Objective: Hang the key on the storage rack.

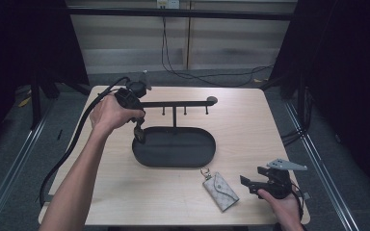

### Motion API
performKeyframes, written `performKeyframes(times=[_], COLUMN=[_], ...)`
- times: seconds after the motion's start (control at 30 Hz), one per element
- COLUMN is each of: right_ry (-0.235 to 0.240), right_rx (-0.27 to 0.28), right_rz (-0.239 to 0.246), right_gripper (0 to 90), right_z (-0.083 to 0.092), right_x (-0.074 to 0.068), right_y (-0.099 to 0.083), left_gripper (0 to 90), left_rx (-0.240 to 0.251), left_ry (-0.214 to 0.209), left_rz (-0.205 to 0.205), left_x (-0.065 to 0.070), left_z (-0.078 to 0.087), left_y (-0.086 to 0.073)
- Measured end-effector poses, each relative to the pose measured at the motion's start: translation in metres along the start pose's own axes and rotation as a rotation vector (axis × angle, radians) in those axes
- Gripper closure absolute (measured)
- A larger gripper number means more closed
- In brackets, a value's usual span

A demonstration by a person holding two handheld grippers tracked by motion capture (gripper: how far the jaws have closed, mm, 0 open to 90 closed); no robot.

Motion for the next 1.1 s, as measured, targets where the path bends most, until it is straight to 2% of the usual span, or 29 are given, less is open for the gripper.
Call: performKeyframes(times=[0.2,0.37,0.53,0.57,0.67,0.73,0.77,0.8,0.9,1.0,1.1], right_ry=[0.000,0.000,0.001,0.001,0.000,0.001,0.000,0.000,0.003,0.005,0.004], right_rx=[0.000,0.003,0.003,0.000,-0.001,0.000,-0.001,-0.001,-0.012,-0.013,-0.008], right_rz=[0.000,0.001,0.005,0.002,0.002,0.001,0.000,-0.001,0.003,0.007,0.002], right_gripper=[17.4,17.6,17.8,17.8,17.8,17.8,17.8,17.8,17.8,17.8,17.8], right_z=[0.000,0.000,0.000,0.000,0.000,0.000,0.000,0.000,-0.004,-0.004,-0.003], right_x=[0.000,0.000,-0.001,0.000,0.000,0.000,0.000,0.000,-0.001,-0.001,-0.001], right_y=[0.000,0.000,0.000,0.000,0.000,0.000,0.000,0.000,0.001,0.001,0.001], left_gripper=[70.7,70.7,69.9,68.3,61.1,50.5,50.5,48.1,39.2,36.2,33.0], left_rx=[0.012,0.009,0.015,0.018,0.014,0.020,0.016,0.019,0.035,0.048,0.083], left_ry=[-0.008,0.014,0.012,-0.004,-0.010,-0.007,-0.007,-0.030,-0.045,-0.070,-0.100], left_rz=[0.015,0.035,0.046,0.056,0.050,0.054,0.050,0.056,0.075,0.077,0.069], left_x=[0.000,0.001,0.000,-0.001,-0.001,-0.002,-0.003,-0.004,-0.009,-0.011,-0.012], left_z=[-0.003,-0.009,-0.011,-0.011,-0.009,-0.010,-0.010,-0.011,-0.011,-0.011,-0.007], left_y=[0.004,0.007,0.009,0.009,0.009,0.008,0.007,0.006,0.003,0.001,-0.003])
Point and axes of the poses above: each handheld gripper's, and its own axes: z roughly backward along the jaws, y roughly out of its top, x roughly to its right, the point moved 4 cm from there along -z, roughly forward along the jaws, and after that the axes turned 14 degrees about z, right-handed, at the moved point
